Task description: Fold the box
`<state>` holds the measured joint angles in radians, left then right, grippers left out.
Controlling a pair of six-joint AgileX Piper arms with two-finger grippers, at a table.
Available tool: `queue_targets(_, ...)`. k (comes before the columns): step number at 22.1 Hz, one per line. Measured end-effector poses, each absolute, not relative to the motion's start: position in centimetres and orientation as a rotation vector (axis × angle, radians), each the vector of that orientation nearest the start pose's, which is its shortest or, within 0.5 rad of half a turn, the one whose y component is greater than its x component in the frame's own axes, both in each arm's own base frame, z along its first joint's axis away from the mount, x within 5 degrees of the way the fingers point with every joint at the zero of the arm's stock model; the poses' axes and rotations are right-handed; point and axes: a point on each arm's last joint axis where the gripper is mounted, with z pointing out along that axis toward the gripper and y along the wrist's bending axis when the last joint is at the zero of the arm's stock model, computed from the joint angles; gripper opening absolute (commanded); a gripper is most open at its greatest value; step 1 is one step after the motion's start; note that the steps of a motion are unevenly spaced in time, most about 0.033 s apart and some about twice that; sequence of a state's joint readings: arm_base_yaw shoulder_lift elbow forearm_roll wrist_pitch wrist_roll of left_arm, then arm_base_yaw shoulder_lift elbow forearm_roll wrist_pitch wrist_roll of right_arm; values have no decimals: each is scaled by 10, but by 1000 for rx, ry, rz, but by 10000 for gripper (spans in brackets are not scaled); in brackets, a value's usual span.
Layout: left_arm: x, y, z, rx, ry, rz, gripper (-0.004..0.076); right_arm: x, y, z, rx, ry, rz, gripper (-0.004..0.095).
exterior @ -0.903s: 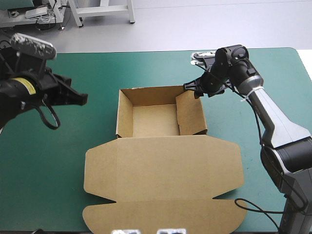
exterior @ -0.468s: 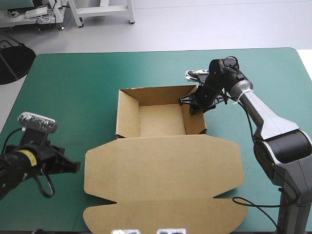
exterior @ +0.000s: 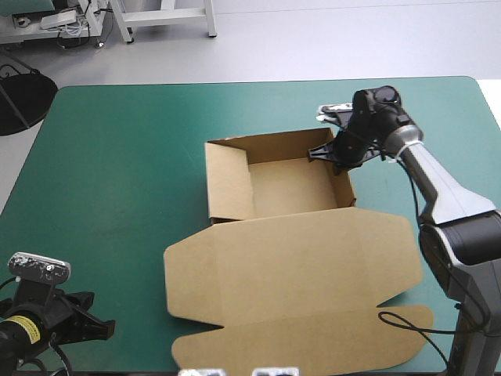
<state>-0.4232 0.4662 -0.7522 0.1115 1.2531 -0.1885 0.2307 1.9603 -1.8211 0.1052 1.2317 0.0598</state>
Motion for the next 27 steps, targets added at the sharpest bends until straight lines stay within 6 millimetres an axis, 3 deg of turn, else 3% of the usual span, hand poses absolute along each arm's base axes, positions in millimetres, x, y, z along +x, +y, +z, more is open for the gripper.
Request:
queue_targets(3, 46, -11, 327, 281, 2424, -132, -8, 404, 60, 318, -88, 2793, 132, -17)
queue_targets(4, 46, -11, 327, 278, 2424, -133, -8, 397, 25, 338, 7, 2741, 64, -17)
queue_targets(5, 46, -11, 327, 278, 2424, -133, -8, 394, 9, 346, 53, 2720, 24, -17)
queue_targets(6, 46, -11, 327, 278, 2424, -133, -8, 382, -25, 363, 139, 2675, -70, -17)
queue_targets(7, 46, -11, 327, 278, 2424, -133, -8, 377, -38, 370, 171, 2658, -109, -17)
queue_targets(8, 46, -11, 327, 278, 2424, -133, -8, 368, -63, 378, 237, 2636, -171, -17)
queue_targets(10, 46, -11, 327, 278, 2424, -133, -8, 351, -110, 385, 386, 2612, -245, -17)
queue_targets(13, 46, -11, 327, 278, 2424, -133, -8, 331, -160, 385, 577, 2589, -290, -17)
queue_targets(17, 46, -11, 327, 277, 2424, -134, -8, 323, -192, 370, 681, 2616, -316, -1)
queue_targets(21, 46, -11, 327, 277, 2424, -134, -8, 333, -197, 331, 674, 2730, -257, 217)
queue_targets(27, 46, -11, 326, 273, 2425, -136, -8, 335, -198, 321, 638, 2772, -254, 357)
